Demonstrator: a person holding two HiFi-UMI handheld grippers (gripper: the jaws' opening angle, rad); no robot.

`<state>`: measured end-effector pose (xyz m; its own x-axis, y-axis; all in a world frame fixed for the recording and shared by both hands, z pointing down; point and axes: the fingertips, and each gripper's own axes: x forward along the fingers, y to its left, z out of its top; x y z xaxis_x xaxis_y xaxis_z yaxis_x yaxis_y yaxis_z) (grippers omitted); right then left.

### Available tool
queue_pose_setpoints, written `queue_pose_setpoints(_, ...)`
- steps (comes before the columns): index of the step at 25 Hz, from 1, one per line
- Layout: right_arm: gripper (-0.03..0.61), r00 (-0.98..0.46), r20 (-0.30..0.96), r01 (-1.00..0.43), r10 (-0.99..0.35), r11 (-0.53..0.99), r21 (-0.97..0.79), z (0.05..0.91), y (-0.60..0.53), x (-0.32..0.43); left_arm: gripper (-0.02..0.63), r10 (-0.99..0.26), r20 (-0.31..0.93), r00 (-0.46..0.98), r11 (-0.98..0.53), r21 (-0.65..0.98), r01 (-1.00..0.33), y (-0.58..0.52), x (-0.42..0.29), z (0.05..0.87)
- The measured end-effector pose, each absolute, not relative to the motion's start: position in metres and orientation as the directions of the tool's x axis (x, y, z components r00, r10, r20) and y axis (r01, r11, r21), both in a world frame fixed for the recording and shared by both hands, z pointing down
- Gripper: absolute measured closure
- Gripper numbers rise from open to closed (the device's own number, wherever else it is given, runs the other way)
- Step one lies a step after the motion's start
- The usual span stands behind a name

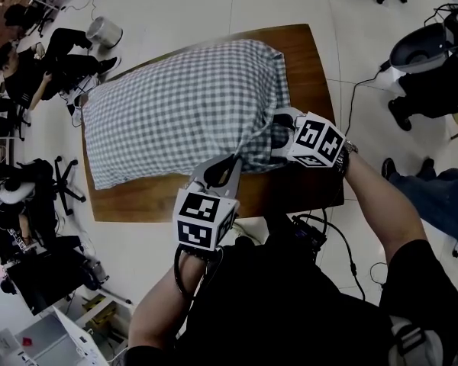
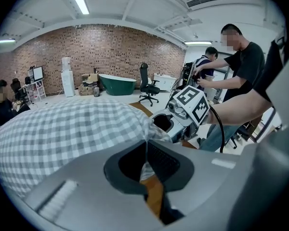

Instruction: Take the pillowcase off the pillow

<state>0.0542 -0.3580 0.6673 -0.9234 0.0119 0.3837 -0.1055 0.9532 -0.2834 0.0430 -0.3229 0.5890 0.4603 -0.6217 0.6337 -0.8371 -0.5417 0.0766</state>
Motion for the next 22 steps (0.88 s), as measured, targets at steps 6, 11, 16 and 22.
queue_pose_setpoints(6,0.267,-0.937,0.349,-0.158,-0.012,0.906,-0.393,0.671,-0.364,0.043,0.598,-0.640,0.600,0.481,-0.545,0.088,-0.834,-0.330,0.056,0.581)
queue_pose_setpoints(11,0.491,-0.906,0.398,-0.282,-0.144,0.907,-0.313,0.664,-0.366,0.063,0.601,-0.675,0.582,0.453,-0.511,0.075,-0.857,-0.314,0.042,0.575)
queue_pose_setpoints(16,0.509,-0.875,0.417,-0.351,-0.246,0.916,-0.195,0.632,-0.344,0.069,0.606,-0.710,0.558,0.430,-0.476,0.070,-0.876,-0.294,0.020,0.544)
queue_pose_setpoints(22,0.506,-0.871,0.409,-0.363,-0.272,0.917,-0.163,0.613,-0.321,0.071,0.607,-0.731,0.534,0.425,-0.431,0.122,-0.894,-0.276,-0.003,0.523)
